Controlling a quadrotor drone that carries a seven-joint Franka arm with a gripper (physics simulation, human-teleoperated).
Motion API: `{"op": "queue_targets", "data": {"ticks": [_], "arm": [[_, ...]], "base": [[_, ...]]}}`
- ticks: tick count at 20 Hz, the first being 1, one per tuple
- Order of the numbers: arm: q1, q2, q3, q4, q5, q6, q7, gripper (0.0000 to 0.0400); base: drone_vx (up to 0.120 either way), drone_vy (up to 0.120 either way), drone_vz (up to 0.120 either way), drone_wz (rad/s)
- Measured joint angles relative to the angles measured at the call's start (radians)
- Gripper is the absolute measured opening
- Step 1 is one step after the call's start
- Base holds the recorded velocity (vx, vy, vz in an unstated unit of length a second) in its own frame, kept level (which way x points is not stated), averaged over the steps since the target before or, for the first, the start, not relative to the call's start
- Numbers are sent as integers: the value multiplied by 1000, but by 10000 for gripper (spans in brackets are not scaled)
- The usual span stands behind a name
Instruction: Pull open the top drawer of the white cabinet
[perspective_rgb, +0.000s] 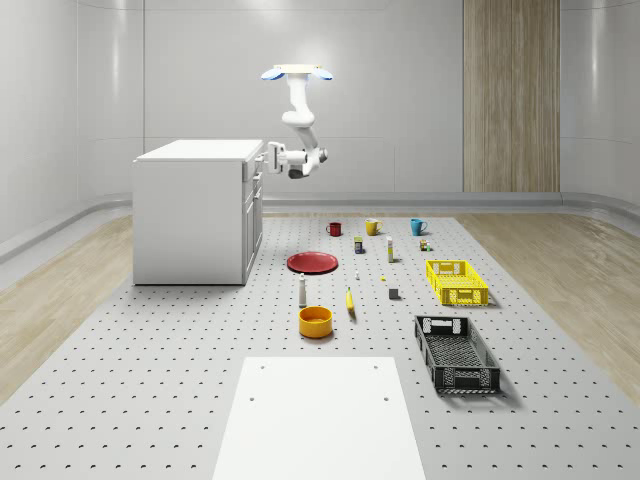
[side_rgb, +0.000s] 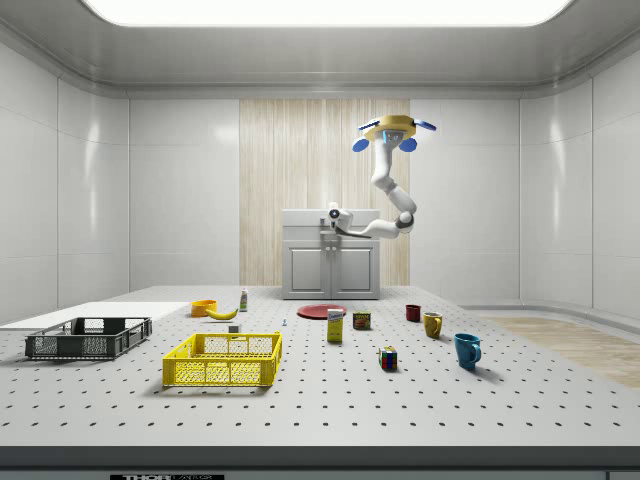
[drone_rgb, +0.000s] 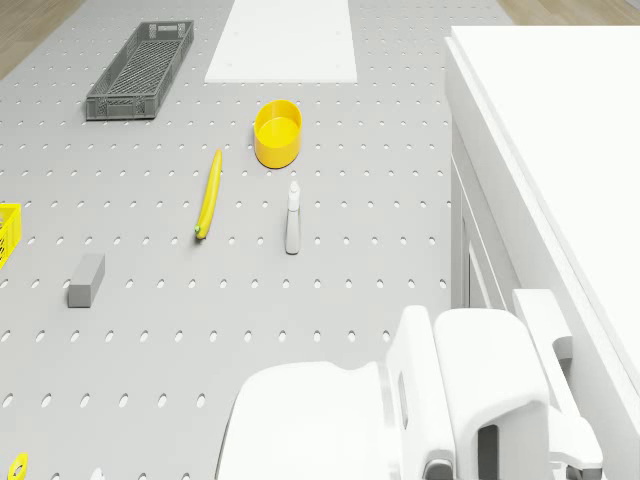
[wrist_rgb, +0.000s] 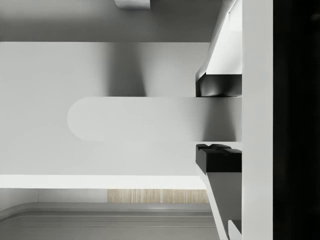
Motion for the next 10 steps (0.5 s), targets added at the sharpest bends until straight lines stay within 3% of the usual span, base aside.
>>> {"op": "queue_targets", "data": {"ticks": [1,3,4,5,7,10], "arm": [[10,-10,-31,6,-115,10,-15,400],[28,-26,-41,9,-49,25,36,293],[29,-15,-47,1,-39,18,-27,319],[30,-21,-45,8,-41,18,37,279],[32,-28,-44,8,-31,17,46,213],[25,-39,-53,8,-36,3,60,174]], "base": [[0,0,0,0],[0,0,0,0],[0,0,0,0],[0,0,0,0],[0,0,0,0],[0,0,0,0]]}}
